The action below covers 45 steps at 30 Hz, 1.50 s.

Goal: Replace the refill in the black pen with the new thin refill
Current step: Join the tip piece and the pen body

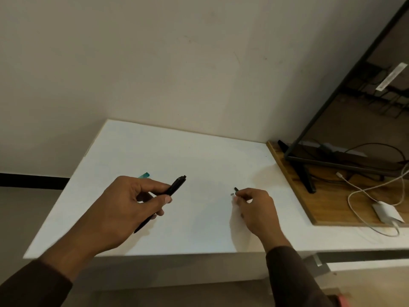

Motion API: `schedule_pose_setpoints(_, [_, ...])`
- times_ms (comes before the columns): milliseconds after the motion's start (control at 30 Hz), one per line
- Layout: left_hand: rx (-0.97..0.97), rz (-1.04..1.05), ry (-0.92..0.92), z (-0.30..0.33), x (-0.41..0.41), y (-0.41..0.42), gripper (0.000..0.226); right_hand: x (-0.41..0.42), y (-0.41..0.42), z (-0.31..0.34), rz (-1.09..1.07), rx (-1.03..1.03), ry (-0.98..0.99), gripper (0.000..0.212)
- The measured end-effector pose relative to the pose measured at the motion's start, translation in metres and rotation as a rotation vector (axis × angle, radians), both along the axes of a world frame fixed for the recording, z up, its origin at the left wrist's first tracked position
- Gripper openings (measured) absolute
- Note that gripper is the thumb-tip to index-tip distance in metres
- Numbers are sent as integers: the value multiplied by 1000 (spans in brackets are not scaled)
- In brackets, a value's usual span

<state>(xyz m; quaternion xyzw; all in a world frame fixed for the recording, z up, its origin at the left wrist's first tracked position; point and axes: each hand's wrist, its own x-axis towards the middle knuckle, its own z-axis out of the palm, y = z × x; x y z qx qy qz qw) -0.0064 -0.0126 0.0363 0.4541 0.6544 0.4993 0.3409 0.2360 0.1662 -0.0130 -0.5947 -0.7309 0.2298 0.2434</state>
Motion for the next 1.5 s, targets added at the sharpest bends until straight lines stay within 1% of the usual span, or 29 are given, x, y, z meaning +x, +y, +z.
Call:
schedule_pose_setpoints(100, [-13, 10, 8, -3, -1, 2, 17, -6, 3, -7, -21, 63, -40, 24])
schedule_pose_setpoints(200, [-11, 6, 19, -3, -1, 3, 16, -12, 5, -10, -33, 81, -61, 21])
schedule_pose_setpoints(367, [-2, 8, 30, -3, -3, 2, 17, -21, 6, -13, -84, 41, -63, 11])
schedule_pose_setpoints(467, [1, 15, 23, -3, -5, 1, 17, -25, 6, -13, -146, 24, -41, 13])
schedule_pose_setpoints(533, [-1, 22, 19, -2, -6, 0, 17, -28, 5, -10, -159, 3, -31, 9])
schedule_pose_setpoints(600, [-3, 29, 16, -2, -7, -1, 16, -30, 2, -6, -149, -13, -22, 14])
schedule_pose_setpoints(667, [0, 28, 18, -2, -8, -1, 17, -31, -4, 2, -114, -25, 67, 10])
schedule_pose_setpoints(733, [5, 28, 23, -1, -9, -2, 17, -37, -16, 15, -45, -43, 286, 7])
schedule_pose_setpoints(833, [17, 29, 27, 2, -11, -2, 17, -56, -42, 43, 108, -160, 657, 9])
schedule_pose_setpoints(900, [27, 25, 38, 4, -11, -3, 17, -69, -61, 55, 237, -232, 788, 10])
schedule_pose_setpoints(1000, [36, 6, 61, 6, -11, -5, 19, -84, -78, 62, 342, -278, 841, 11])
schedule_pose_setpoints(1300, [57, -13, 80, 9, -12, -6, 22, -89, -83, 65, 367, -327, 952, 11])
schedule_pose_setpoints(1500, [65, -29, 93, 9, -11, -5, 24, -88, -82, 66, 376, -301, 904, 11])
